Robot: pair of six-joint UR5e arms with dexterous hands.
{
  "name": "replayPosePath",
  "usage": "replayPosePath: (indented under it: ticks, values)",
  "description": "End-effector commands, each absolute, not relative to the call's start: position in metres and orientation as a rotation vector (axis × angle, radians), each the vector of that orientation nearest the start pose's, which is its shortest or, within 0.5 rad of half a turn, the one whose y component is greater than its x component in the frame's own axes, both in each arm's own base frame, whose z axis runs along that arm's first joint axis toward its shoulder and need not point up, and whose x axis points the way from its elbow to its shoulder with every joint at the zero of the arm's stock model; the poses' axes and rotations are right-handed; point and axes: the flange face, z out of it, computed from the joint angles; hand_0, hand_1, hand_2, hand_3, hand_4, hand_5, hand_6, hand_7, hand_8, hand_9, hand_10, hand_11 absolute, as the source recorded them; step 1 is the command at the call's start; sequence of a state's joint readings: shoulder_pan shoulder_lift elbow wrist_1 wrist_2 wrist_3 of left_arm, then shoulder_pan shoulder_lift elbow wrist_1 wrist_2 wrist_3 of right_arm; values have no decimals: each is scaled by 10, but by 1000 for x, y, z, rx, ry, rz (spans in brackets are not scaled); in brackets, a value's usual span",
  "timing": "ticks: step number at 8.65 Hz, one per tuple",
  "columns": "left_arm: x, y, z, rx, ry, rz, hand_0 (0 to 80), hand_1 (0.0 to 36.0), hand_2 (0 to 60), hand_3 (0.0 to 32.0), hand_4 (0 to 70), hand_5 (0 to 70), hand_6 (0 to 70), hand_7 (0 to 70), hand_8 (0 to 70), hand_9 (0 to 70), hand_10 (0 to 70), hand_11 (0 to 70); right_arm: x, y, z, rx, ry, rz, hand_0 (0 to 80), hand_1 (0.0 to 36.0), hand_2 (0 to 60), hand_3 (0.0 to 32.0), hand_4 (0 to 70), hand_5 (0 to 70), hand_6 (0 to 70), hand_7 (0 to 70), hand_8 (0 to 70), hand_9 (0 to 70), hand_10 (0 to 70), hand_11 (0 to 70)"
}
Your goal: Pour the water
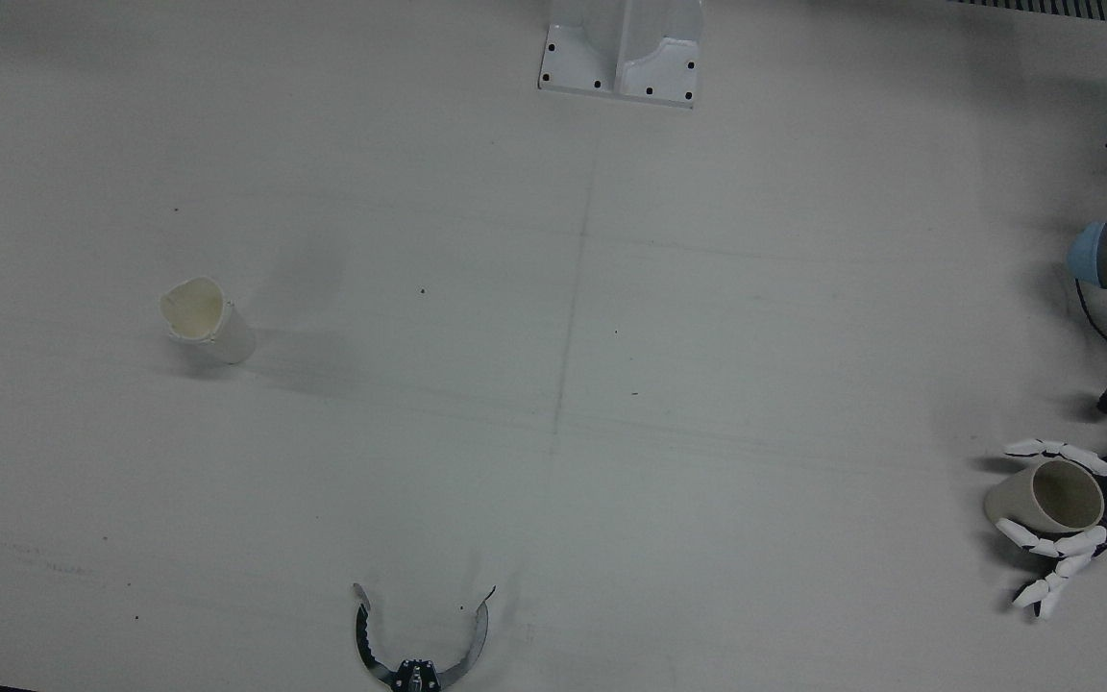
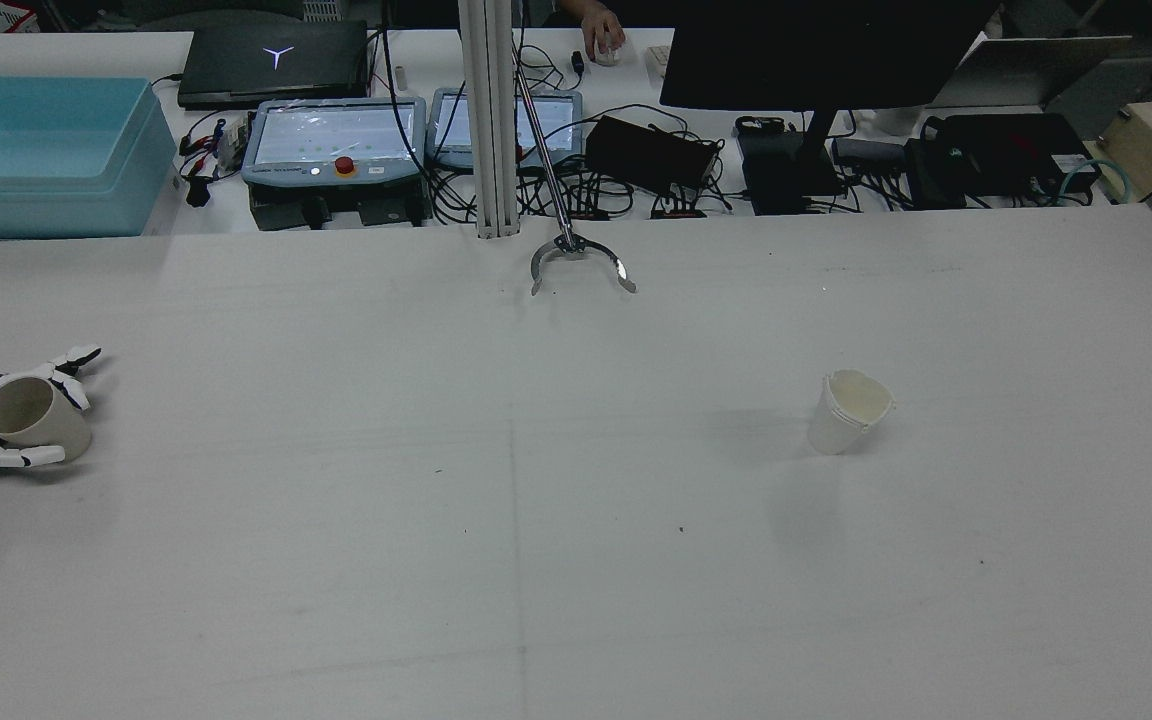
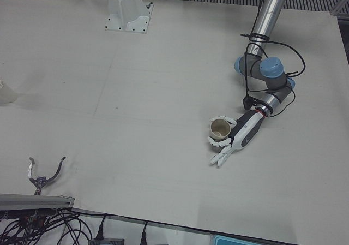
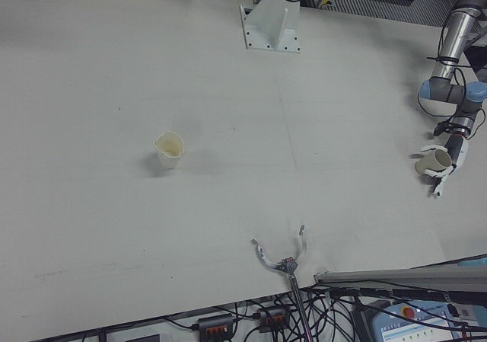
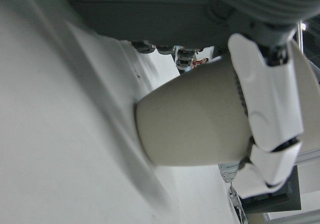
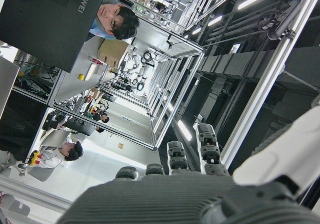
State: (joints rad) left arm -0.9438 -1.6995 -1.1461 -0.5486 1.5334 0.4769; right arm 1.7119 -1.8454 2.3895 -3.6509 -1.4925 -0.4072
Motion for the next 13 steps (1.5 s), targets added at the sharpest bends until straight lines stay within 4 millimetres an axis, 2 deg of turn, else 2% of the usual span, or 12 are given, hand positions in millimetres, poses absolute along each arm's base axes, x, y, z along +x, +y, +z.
replayPosePath:
  ticks: [1,2,3,5,6,7,8,9,10,11,12,13]
  values:
    - [201,-535,748,-136,2085,-1446,466,341,600,0,700,700,47,120,0,10,52,84,185,-300,466,-722,2240,-2266,263,23,62,20,61,123,62,140,6,21,0,0]
    - [181,-543,739,-97,2100,-1464,406,360,600,0,700,700,54,127,0,11,59,95,185,-300,466,-718,2241,-2267,268,24,61,20,62,123,61,138,5,20,0,0]
    - [167,-547,739,-106,2111,-1502,414,360,600,0,700,700,59,132,1,12,63,103,186,-300,465,-716,2241,-2263,268,24,61,20,61,122,60,137,5,20,0,0]
    - [160,-546,723,-144,2152,-1512,458,360,600,0,700,700,64,139,2,13,69,113,184,-301,466,-728,2244,-2271,270,25,62,20,59,124,59,135,4,19,0,0]
    - [147,-534,710,-131,2184,-1500,433,360,600,0,700,700,59,134,1,12,61,101,185,-305,476,-760,2227,-2304,287,28,60,20,62,126,60,139,4,18,0,0]
    - [140,-524,684,-100,2232,-1461,417,360,600,0,700,700,54,128,0,11,55,92,184,-319,496,-817,2209,-2371,332,38,61,18,59,123,57,131,1,13,0,0]
    - [137,-524,673,-80,2255,-1456,436,360,600,0,700,700,50,129,0,11,53,91,183,-325,508,-898,2205,-2417,362,45,65,12,57,117,57,125,5,16,0,0]
    - [132,-521,676,-71,2254,-1465,440,360,600,0,700,700,45,124,0,10,53,90,186,-326,510,-999,2184,-2422,367,49,71,6,42,102,48,102,9,18,0,0]
    - [127,-515,680,-60,2256,-1479,430,360,600,0,700,700,43,122,0,10,48,83,187,-328,516,-1107,2147,-2438,354,47,62,0,9,77,30,62,20,28,17,31]
    - [122,-507,680,-57,2257,-1482,410,360,600,0,700,700,37,112,0,8,47,81,184,-342,531,-1210,2168,-2421,342,49,62,0,0,57,6,17,31,41,47,76]
    - [117,-499,679,-57,2259,-1480,422,360,600,0,700,700,33,106,0,7,48,83,172,-364,566,-1178,2208,-2436,295,38,46,0,0,44,0,0,48,63,70,108]
    - [113,-495,676,-57,2264,-1480,422,360,600,0,700,700,32,105,0,7,48,83,155,-378,606,-1113,2221,-2502,317,42,44,0,0,50,0,0,47,62,71,109]
